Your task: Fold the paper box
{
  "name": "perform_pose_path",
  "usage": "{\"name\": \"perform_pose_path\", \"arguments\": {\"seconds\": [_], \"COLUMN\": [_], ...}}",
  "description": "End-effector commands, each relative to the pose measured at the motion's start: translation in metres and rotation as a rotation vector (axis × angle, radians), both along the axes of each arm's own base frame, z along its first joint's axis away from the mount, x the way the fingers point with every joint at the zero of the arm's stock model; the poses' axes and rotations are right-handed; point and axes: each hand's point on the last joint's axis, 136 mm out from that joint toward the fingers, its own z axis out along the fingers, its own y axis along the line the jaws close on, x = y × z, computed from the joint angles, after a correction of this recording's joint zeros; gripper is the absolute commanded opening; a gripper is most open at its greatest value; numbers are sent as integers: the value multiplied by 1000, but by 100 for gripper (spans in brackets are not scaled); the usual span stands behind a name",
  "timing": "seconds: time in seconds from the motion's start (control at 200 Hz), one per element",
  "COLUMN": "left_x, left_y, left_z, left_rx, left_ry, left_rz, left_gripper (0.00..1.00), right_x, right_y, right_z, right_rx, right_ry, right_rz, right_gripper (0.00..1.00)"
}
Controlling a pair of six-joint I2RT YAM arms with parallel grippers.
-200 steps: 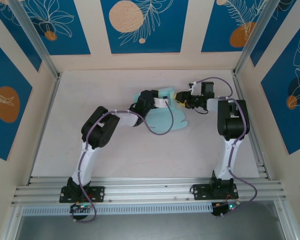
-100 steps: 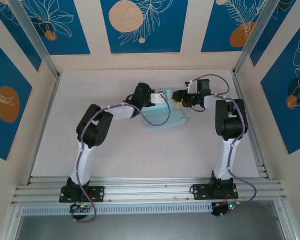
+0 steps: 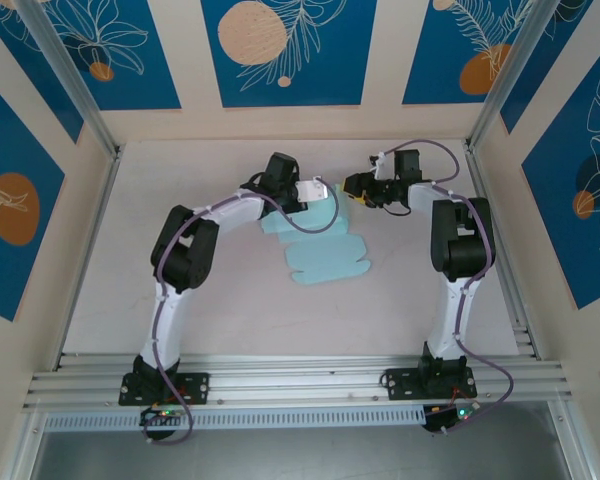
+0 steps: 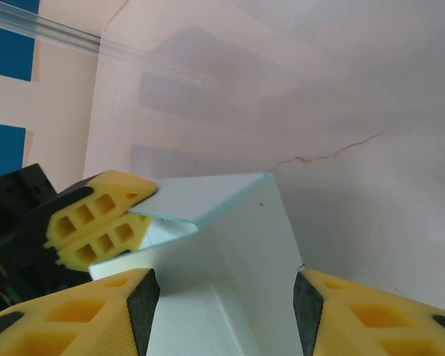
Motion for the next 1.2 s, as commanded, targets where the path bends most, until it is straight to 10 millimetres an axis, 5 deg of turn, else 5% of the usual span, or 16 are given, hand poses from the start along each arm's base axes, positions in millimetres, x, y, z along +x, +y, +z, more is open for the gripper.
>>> {"name": "perform_pose_path", "arguments": {"seconds": [0.0, 0.16, 0.405, 0.595, 0.815, 1.195], "left_x": [-15, -4, 0, -3, -5, -11], "left_y": [-7, -5, -7, -14, -24, -28], "left_z": [-26, -9, 47, 70, 57, 28], "left_rx": [-4, -45, -42, 10, 105, 155], "left_ry": [102, -56, -442, -647, -800, -837], "left_rz": [-37, 2, 32, 26, -31, -86], "left_gripper": [1, 0, 0, 0, 0, 0], "right_x": [-8, -12, -14, -12, -15, -13], "right_y": [10, 6, -4, -18, -39, -41], "right_z": [6, 1, 21, 30, 32, 4], "right_rx": [11, -15, -25, -33, 20, 41], "right_ry": [0, 10, -24, -31, -36, -7], "right_rz": [53, 41, -9, -62, -115, -95], "right_gripper": [54, 54, 55, 55, 57, 57]}}
